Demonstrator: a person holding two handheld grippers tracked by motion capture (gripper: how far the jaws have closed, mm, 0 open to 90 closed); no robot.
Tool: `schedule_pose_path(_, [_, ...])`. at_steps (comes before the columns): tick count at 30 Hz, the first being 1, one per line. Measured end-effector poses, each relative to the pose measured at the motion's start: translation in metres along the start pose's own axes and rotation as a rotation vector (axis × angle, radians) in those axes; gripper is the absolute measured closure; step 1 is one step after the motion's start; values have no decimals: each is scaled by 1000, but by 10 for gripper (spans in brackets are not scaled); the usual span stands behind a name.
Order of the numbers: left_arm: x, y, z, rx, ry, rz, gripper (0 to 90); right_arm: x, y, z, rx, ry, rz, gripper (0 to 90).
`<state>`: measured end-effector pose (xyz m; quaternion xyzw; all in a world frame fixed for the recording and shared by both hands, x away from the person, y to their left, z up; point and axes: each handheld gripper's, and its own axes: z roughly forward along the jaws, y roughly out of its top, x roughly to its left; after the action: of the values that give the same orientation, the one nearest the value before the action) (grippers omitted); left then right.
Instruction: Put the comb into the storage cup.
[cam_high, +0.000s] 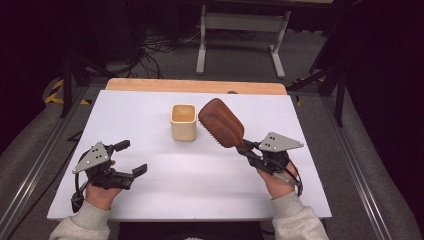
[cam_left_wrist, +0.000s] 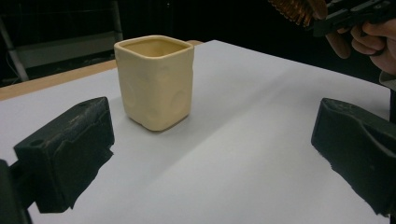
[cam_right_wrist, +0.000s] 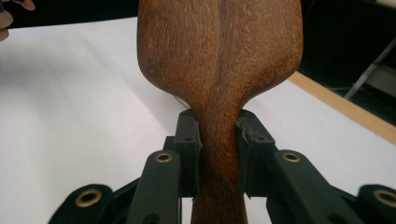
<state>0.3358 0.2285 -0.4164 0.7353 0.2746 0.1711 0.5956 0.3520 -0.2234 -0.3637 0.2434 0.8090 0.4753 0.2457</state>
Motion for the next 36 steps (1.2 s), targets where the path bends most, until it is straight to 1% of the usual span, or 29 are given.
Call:
schedule_pose_path(1, [-1, 0, 1, -4, -2, -2, 2, 1, 1, 3, -9, 17, -4, 727])
schedule_pose_path(2, [-1, 1, 2, 0, -4, 7, 2, 4, 3, 5, -14, 19, -7, 727])
schedule_pose_path(4, [-1, 1, 2, 0, -7, 4, 2, 5, 4, 8, -20, 25, -11, 727])
schedule_pose_path(6, [-1, 2, 4, 7, -13, 7, 2, 11, 7, 15, -42, 54, -21, 727])
schedule_pose_path(8, [-1, 3, 5, 4, -15, 6, 2, 15, 10, 20, -58, 61, -41, 726])
schedule_pose_path(11, [-2, 3, 7, 11, -22, 1, 2, 21, 14, 26, -78, 90, -55, 727])
schedule_pose_path(12, [-2, 3, 7, 11, -22, 1, 1, 21, 14, 26, -78, 90, -55, 727])
schedule_pose_path(13, [-2, 4, 9, 13, -29, -5, 2, 24, 16, 31, -91, 111, -61, 726])
schedule_pose_path(15, [-2, 5, 10, 16, -29, 2, 1, 26, 16, 33, -97, 115, -63, 726])
schedule_pose_path(17, [-3, 6, 11, 16, -38, 1, 1, 29, 16, 38, -109, 133, -66, 726])
schedule_pose_path(18, [-4, 7, 12, 17, -45, -7, 1, 31, 16, 40, -118, 138, -65, 726])
schedule_pose_path(19, [-3, 8, 13, 23, -53, 0, 0, 32, 16, 41, -121, 142, -66, 726])
schedule_pose_path(21, [-4, 11, 15, 20, -59, 0, 0, 35, 16, 45, -127, 156, -69, 726])
schedule_pose_path(22, [-5, 12, 17, 21, -68, -7, 0, 36, 16, 45, -126, 158, -72, 726])
schedule_pose_path(23, [-5, 15, 19, 25, -87, -14, 0, 38, 15, 48, -124, 164, -74, 726])
schedule_pose_path(24, [-5, 16, 21, 23, -94, -18, 0, 39, 14, 48, -124, 165, -74, 726])
schedule_pose_path(26, [-6, 19, 23, 27, -98, -17, 0, 40, 13, 51, -119, 168, -76, 726])
schedule_pose_path(27, [-7, 20, 24, 24, -100, -14, 0, 40, 13, 51, -119, 168, -76, 726])
schedule_pose_path(31, [-11, 30, 29, 6, -110, -25, 0, 43, 11, 54, -112, 175, -87, 726])
schedule_pose_path(32, [-13, 35, 32, 6, -111, -10, 0, 44, 11, 55, -112, 175, -88, 726])
schedule_pose_path(33, [-13, 35, 32, 6, -111, -10, 0, 44, 11, 55, -112, 175, -88, 726])
schedule_pose_path(36, [-16, 43, 39, 14, -125, -14, 0, 46, 10, 57, -111, 177, -89, 726])
